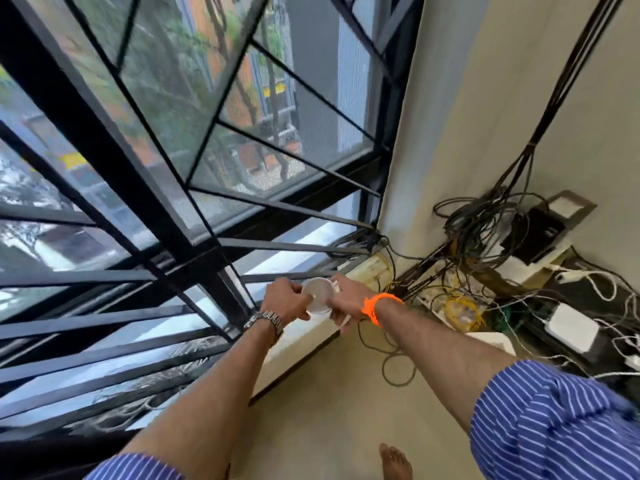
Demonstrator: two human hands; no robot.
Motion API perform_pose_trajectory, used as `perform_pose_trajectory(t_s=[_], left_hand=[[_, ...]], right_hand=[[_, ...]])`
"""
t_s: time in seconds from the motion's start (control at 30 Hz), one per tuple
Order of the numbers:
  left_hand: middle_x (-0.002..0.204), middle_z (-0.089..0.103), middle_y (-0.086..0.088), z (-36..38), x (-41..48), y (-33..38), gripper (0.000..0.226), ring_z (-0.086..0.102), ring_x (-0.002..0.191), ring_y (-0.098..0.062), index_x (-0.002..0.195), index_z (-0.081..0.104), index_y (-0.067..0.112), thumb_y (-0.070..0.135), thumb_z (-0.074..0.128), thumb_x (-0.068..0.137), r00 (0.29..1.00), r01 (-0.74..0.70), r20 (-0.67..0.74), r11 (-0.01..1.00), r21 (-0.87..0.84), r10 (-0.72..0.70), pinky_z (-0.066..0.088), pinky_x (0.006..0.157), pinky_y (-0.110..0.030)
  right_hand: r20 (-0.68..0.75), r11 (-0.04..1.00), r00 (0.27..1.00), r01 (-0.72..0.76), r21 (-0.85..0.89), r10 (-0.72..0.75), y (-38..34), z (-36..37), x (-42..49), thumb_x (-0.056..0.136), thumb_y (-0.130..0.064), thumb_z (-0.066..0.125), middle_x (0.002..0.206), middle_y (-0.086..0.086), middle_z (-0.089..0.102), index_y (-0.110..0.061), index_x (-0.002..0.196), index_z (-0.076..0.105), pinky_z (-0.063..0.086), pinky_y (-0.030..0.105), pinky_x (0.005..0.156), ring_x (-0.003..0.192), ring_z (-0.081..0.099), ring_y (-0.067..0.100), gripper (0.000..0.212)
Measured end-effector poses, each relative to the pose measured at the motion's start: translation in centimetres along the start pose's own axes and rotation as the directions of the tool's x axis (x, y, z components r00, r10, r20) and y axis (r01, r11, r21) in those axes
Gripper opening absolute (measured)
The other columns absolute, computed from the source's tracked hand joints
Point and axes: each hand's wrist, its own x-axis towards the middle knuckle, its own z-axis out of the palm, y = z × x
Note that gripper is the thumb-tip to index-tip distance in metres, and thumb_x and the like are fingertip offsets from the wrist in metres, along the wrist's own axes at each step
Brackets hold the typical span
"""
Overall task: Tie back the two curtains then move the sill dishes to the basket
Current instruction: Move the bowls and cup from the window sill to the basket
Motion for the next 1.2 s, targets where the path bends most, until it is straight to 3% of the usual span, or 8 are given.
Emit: perform_pose_trajectory(t_s=[0.1, 0.3, 0.43, 0.6, 0.8, 0.93, 1.1, 1.2], left_hand=[[0.057, 0.070, -0.008, -2.0, -1.2, 1.3, 0.016, 0.062, 0.043, -0.006, 0.073, 0.074, 0.002, 0.014, 0.065, 0.077, 0.997, -0.038, 0.069, 0.998, 0.048, 0.034, 0.046, 0.044, -0.014], [0.066, 0.074, -0.007, -3.3, -3.4, 2.7, 0.019, 0.070, 0.053, -0.012, 0.081, 0.076, 0.003, 0.021, 0.071, 0.081, 0.969, -0.096, 0.233, 0.994, 0.059, 0.080, 0.052, 0.052, -0.017], [0.064, 0.073, -0.007, -2.2, -4.8, 4.0, 0.020, 0.069, 0.051, -0.012, 0.081, 0.075, 0.001, 0.022, 0.073, 0.082, 0.952, -0.163, 0.270, 0.985, 0.053, 0.143, 0.051, 0.050, -0.016], [0.065, 0.074, -0.003, 0.6, -6.7, 7.1, 0.023, 0.070, 0.056, -0.010, 0.072, 0.075, 0.010, 0.031, 0.078, 0.078, 0.902, -0.293, 0.354, 0.953, 0.082, 0.247, 0.055, 0.060, -0.017], [0.068, 0.074, -0.008, 6.2, -10.5, 12.6, 0.019, 0.071, 0.059, -0.016, 0.081, 0.076, 0.007, 0.026, 0.078, 0.078, 0.805, -0.434, 0.481, 0.898, 0.078, 0.347, 0.062, 0.071, -0.033], [0.070, 0.075, -0.003, 11.4, -13.9, 17.1, 0.024, 0.068, 0.062, -0.014, 0.082, 0.079, 0.016, 0.039, 0.076, 0.076, 0.700, -0.604, 0.571, 0.781, 0.156, 0.428, 0.057, 0.070, -0.029], [0.057, 0.068, 0.003, 18.7, -20.3, 22.7, 0.022, 0.057, 0.044, 0.000, 0.074, 0.077, 0.012, 0.032, 0.074, 0.081, 0.553, -0.724, 0.681, 0.682, 0.107, 0.480, 0.047, 0.055, -0.018], [0.064, 0.071, 0.000, 23.3, -25.1, 24.9, 0.018, 0.060, 0.045, -0.002, 0.076, 0.076, 0.012, 0.028, 0.073, 0.083, 0.474, -0.758, 0.743, 0.649, 0.070, 0.472, 0.050, 0.053, -0.017]], right_hand=[[-0.080, 0.999, 0.997, 0.009, 0.049, -0.005, -0.6, 0.7, -2.0, 0.089, -0.011, 0.046, 0.082, 0.020, 0.065, -0.015, 0.131, 0.043, 0.061, 0.048, 0.065, 0.065, 0.063, 0.029, 0.042], [-0.111, 0.994, 0.994, 0.001, 0.112, 0.012, -0.2, 0.7, -6.5, 0.089, -0.009, 0.043, 0.069, 0.016, 0.062, -0.011, 0.108, 0.047, 0.061, 0.048, 0.065, 0.054, 0.060, 0.025, 0.020], [-0.183, 0.981, 0.981, -0.033, 0.189, 0.068, 1.5, 1.0, -8.7, 0.086, -0.006, 0.043, 0.066, 0.018, 0.061, 0.001, 0.113, 0.048, 0.059, 0.041, 0.053, 0.048, 0.058, 0.025, 0.029], [-0.271, 0.963, 0.951, -0.077, 0.260, 0.149, 4.3, -0.3, -12.6, 0.087, -0.003, 0.040, 0.066, 0.017, 0.060, 0.008, 0.107, 0.054, 0.055, 0.030, 0.041, 0.047, 0.058, 0.024, 0.027], [-0.392, 0.923, 0.884, -0.102, 0.372, 0.256, 9.9, -3.3, -18.6, 0.089, -0.006, 0.041, 0.064, 0.018, 0.060, 0.005, 0.112, 0.051, 0.057, 0.037, 0.051, 0.044, 0.059, 0.023, 0.027], [-0.454, 0.875, 0.833, -0.073, 0.478, 0.317, 14.8, -5.6, -24.2, 0.089, -0.004, 0.040, 0.063, 0.018, 0.060, 0.006, 0.106, 0.054, 0.055, 0.037, 0.053, 0.042, 0.057, 0.022, 0.024], [-0.516, 0.798, 0.745, -0.036, 0.601, 0.422, 21.2, -7.8, -32.5, 0.090, -0.005, 0.044, 0.064, 0.021, 0.058, 0.003, 0.086, 0.053, 0.055, 0.038, 0.052, 0.046, 0.056, 0.025, 0.013], [-0.519, 0.749, 0.709, -0.019, 0.663, 0.477, 25.5, -8.0, -38.1, 0.094, -0.009, 0.045, 0.066, 0.021, 0.059, 0.003, 0.087, 0.052, 0.055, 0.038, 0.054, 0.050, 0.057, 0.026, 0.015]])
